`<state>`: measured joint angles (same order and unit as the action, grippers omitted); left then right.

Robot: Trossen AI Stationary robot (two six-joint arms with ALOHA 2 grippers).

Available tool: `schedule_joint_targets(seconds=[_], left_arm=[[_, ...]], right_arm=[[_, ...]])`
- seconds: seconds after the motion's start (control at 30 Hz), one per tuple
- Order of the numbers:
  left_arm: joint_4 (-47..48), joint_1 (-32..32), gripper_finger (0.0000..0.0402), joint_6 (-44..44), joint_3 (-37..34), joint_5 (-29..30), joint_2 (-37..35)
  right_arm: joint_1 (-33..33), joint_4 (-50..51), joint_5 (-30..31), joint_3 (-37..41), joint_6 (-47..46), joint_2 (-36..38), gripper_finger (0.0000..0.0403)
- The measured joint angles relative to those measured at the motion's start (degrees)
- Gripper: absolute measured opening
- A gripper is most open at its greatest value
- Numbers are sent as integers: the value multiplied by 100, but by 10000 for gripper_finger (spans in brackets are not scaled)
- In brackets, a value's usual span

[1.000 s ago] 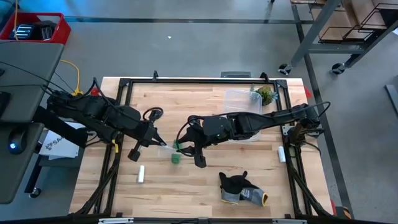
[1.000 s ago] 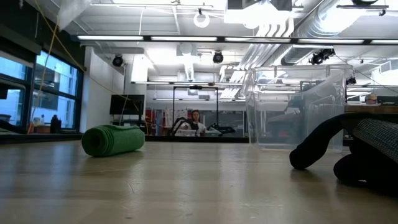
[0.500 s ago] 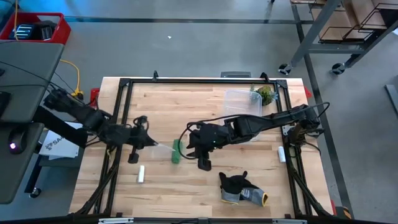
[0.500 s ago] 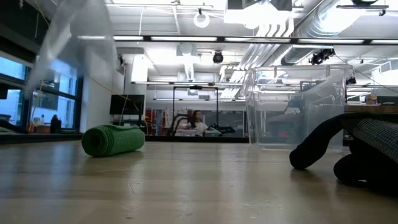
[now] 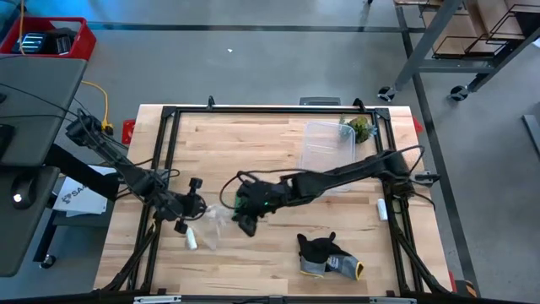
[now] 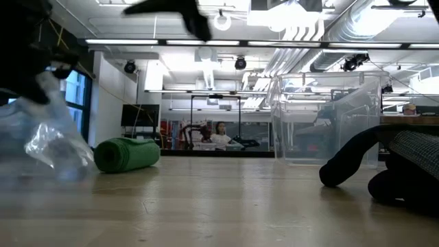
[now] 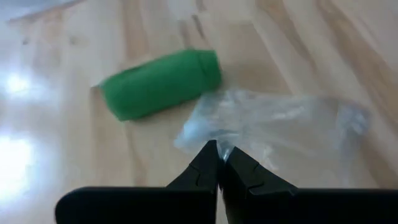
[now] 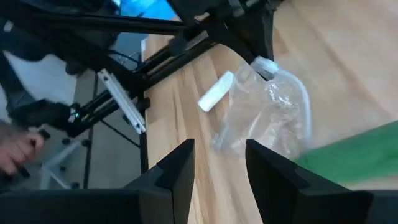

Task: Roll bandage
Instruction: Open the transparent zip bag

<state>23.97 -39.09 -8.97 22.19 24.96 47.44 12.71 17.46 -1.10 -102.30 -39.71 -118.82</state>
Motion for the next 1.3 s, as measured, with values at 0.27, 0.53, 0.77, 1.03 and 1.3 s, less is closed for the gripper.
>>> schedule_joint_targets(seconds=[0.27, 0.53, 0.77, 1.03, 1.3], left_arm=[[-672, -320, 0, 863, -683, -229, -22], [-500, -331, 0, 2912, 220, 219, -137], [-507, -324, 0, 4843, 1241, 1751, -34], [-488, -646, 0, 5177, 1138, 739, 1017], [-850, -1212, 0, 2830, 1137, 227, 1952]], right_arm=[[-162, -258, 50, 10, -816, -728, 132], [-453, -89, 87, 2, -186, -317, 132], [-546, 1260, 955, -13, 593, 528, 132], [-501, 2291, 1488, -13, 766, 1018, 132], [-3, 1857, 447, -15, 614, 702, 133]])
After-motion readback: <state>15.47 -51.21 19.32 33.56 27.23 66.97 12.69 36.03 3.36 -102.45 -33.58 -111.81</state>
